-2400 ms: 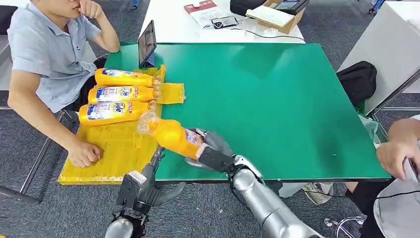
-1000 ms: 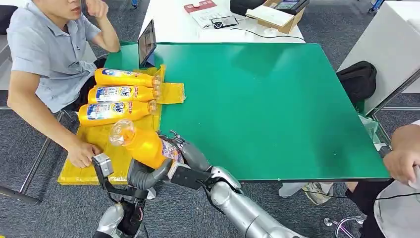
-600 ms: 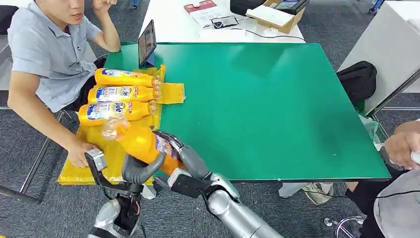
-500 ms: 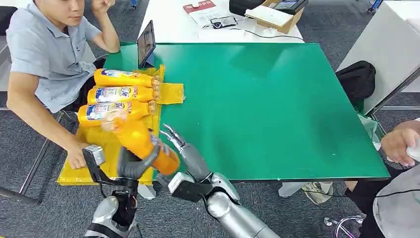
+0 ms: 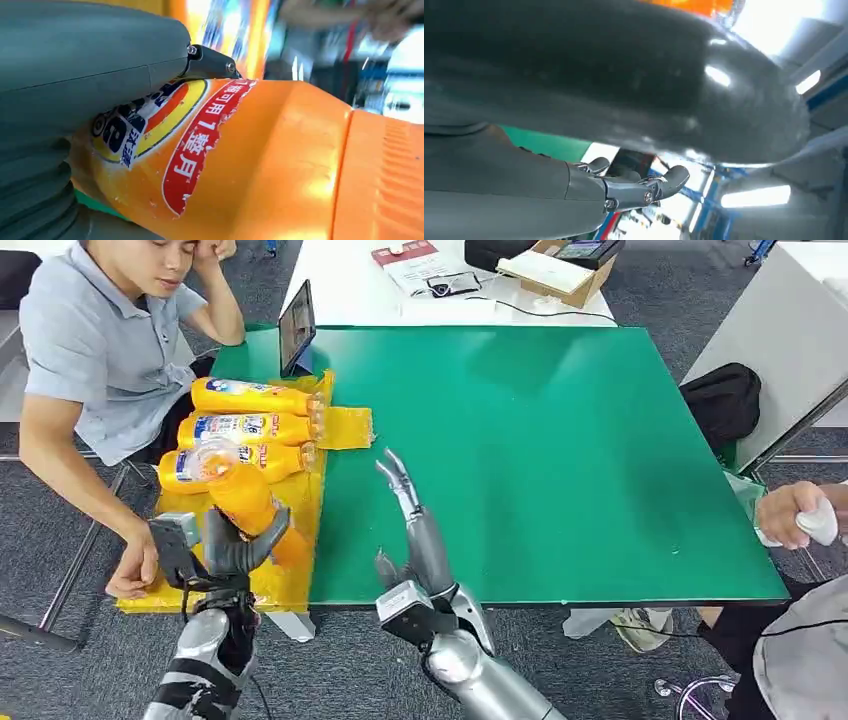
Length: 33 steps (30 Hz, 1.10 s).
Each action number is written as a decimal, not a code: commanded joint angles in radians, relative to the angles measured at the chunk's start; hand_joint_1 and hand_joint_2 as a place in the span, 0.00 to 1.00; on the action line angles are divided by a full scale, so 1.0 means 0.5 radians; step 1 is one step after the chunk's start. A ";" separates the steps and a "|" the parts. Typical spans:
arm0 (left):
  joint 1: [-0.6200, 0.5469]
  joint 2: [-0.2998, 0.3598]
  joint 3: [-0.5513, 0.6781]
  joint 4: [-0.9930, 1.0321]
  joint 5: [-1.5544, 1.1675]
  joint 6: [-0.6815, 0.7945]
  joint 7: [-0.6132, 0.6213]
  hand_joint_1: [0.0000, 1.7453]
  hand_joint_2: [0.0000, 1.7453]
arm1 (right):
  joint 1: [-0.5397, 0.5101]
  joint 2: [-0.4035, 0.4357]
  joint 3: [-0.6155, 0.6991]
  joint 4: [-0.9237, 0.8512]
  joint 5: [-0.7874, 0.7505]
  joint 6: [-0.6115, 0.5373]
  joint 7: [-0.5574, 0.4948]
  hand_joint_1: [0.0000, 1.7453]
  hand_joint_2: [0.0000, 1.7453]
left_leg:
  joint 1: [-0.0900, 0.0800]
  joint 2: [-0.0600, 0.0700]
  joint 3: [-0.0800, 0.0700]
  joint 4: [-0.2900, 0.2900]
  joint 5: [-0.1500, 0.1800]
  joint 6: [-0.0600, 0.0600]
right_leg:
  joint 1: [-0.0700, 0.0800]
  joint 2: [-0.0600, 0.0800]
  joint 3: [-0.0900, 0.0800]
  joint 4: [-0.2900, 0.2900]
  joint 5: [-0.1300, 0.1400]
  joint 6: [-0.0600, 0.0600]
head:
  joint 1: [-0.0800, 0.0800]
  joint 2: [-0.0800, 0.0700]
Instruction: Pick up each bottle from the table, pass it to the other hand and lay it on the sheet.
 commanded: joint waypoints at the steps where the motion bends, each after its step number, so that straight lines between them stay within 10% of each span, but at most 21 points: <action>1: -0.327 0.144 0.007 0.507 -1.304 0.663 0.103 1.00 1.00 | -0.011 -0.085 0.062 -0.046 -0.047 -0.082 0.001 0.00 0.00 | 0.002 -0.008 0.015 -0.001 -0.004 -0.004 | 0.002 -0.008 0.016 0.001 -0.007 -0.007 | 0.000 0.000; 23: -0.800 0.088 -0.263 1.571 -2.238 0.218 0.399 1.00 1.00 | 0.037 -0.073 -0.091 0.108 -0.065 0.068 0.001 0.00 0.00 | 0.001 -0.002 0.011 -0.001 -0.003 -0.001 | 0.001 -0.002 0.012 0.000 -0.004 -0.003 | 0.000 0.000; 24: -0.795 0.079 -0.281 1.586 -2.257 0.218 0.418 0.86 1.00 | 0.035 -0.076 -0.094 0.110 -0.064 0.077 0.001 0.00 0.00 | 0.000 -0.004 0.008 -0.001 -0.001 -0.001 | 0.000 -0.003 0.009 -0.001 -0.003 -0.002 | 0.000 0.000; 25: -0.795 0.079 -0.281 1.586 -2.257 0.218 0.418 0.48 1.00 | 0.035 -0.076 -0.094 0.110 -0.064 0.077 0.001 0.00 0.00 | 0.001 -0.003 0.010 0.000 -0.003 -0.001 | 0.001 -0.003 0.011 0.000 -0.004 -0.003 | 0.000 0.000; 27: -0.800 0.068 -0.306 1.639 -2.269 0.117 0.426 0.26 1.00 | 0.031 -0.076 -0.100 0.126 -0.059 0.084 0.001 0.00 0.00 | 0.000 -0.003 0.008 -0.001 -0.002 -0.001 | 0.000 -0.003 0.009 0.000 -0.003 -0.002 | 0.000 0.000; 33: -0.790 0.058 -0.326 1.683 -2.243 -0.209 0.442 0.00 1.00 | 0.032 -0.082 -0.139 0.117 -0.060 0.123 0.001 0.00 0.00 | 0.000 -0.001 0.009 -0.002 -0.001 -0.001 | 0.000 0.000 0.010 -0.002 -0.002 -0.002 | 0.000 0.000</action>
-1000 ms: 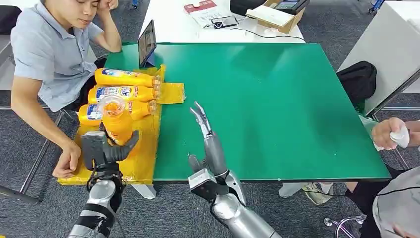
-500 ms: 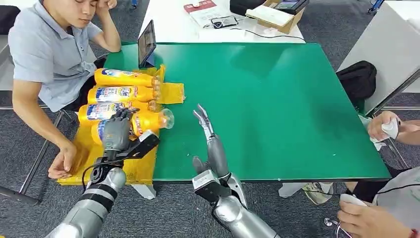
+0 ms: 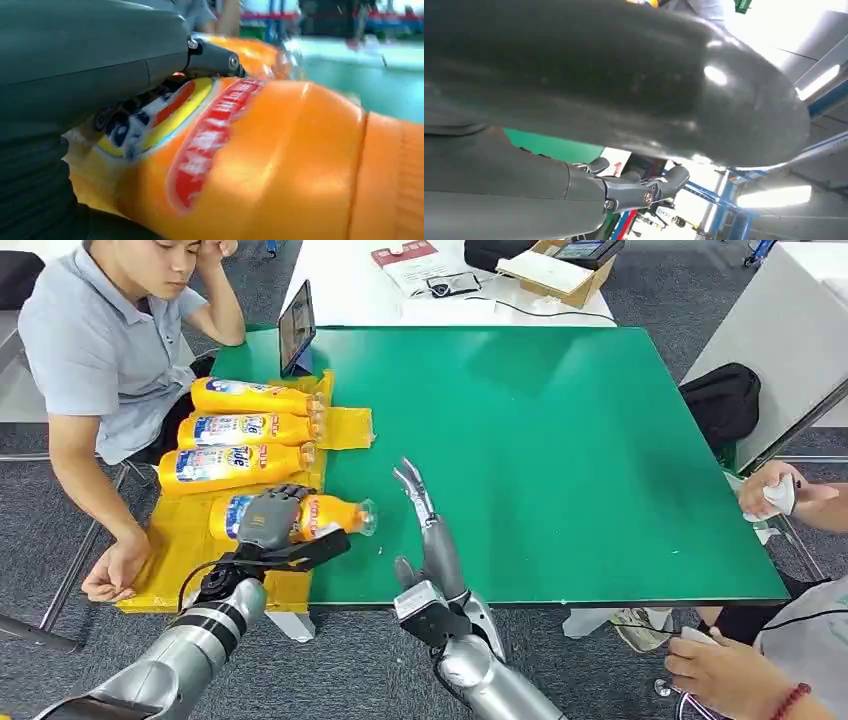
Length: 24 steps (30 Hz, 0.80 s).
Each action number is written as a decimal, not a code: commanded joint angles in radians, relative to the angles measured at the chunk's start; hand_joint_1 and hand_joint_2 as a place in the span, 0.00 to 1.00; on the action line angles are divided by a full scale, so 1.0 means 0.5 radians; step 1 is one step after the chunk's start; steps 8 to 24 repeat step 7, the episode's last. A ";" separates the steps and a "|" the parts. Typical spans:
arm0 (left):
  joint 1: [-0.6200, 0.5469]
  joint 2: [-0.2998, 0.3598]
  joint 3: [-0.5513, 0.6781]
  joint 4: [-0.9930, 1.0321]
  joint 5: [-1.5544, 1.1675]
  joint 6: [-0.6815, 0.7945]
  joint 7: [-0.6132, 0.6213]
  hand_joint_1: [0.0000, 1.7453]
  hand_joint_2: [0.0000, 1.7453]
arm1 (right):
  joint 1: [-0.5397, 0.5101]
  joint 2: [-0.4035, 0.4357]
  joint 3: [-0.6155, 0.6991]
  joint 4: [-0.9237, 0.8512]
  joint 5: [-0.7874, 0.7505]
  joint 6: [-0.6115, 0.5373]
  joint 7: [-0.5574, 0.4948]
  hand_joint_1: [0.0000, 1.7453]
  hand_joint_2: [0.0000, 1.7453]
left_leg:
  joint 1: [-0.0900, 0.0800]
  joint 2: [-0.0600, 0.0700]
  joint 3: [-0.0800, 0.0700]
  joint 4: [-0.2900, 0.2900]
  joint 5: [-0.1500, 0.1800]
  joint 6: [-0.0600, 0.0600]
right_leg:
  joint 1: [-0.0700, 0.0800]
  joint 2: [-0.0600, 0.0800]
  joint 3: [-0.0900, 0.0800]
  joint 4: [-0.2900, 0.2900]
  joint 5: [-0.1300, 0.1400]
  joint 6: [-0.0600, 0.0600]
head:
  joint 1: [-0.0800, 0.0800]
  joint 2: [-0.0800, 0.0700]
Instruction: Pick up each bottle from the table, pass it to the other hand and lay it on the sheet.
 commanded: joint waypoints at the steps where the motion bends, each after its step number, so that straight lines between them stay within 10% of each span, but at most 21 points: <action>1: -0.056 -0.050 0.051 0.285 0.254 -0.461 -0.099 0.00 1.00 | -0.035 -0.031 -0.087 0.102 -0.009 0.041 0.001 0.00 0.00 | 0.000 0.001 0.010 -0.002 -0.003 -0.001 | 0.001 0.001 0.010 -0.002 -0.003 -0.003 | -0.001 0.000; 4: -0.047 -0.069 0.205 0.233 0.497 -0.675 -0.255 0.00 1.00 | -0.034 -0.036 -0.098 0.090 -0.028 0.061 0.001 0.00 0.00 | 0.000 -0.001 0.016 -0.003 -0.003 -0.002 | 0.000 0.000 0.017 -0.003 -0.003 -0.004 | 0.000 0.000; 5: -0.043 -0.075 0.263 0.218 0.584 -0.746 -0.301 0.00 0.00 | -0.033 -0.036 -0.103 0.087 -0.038 0.067 0.001 0.00 0.00 | -0.001 -0.002 0.012 -0.003 -0.001 0.000 | -0.001 0.000 0.013 -0.002 -0.001 -0.002 | 0.000 0.000; 24: -0.026 -0.085 0.364 0.160 0.754 -0.888 -0.398 0.00 0.00 | -0.033 -0.035 -0.113 0.083 -0.052 0.066 0.001 0.00 0.00 | 0.000 -0.003 0.021 -0.004 -0.002 -0.001 | 0.000 -0.001 0.021 -0.003 -0.002 -0.003 | 0.000 0.000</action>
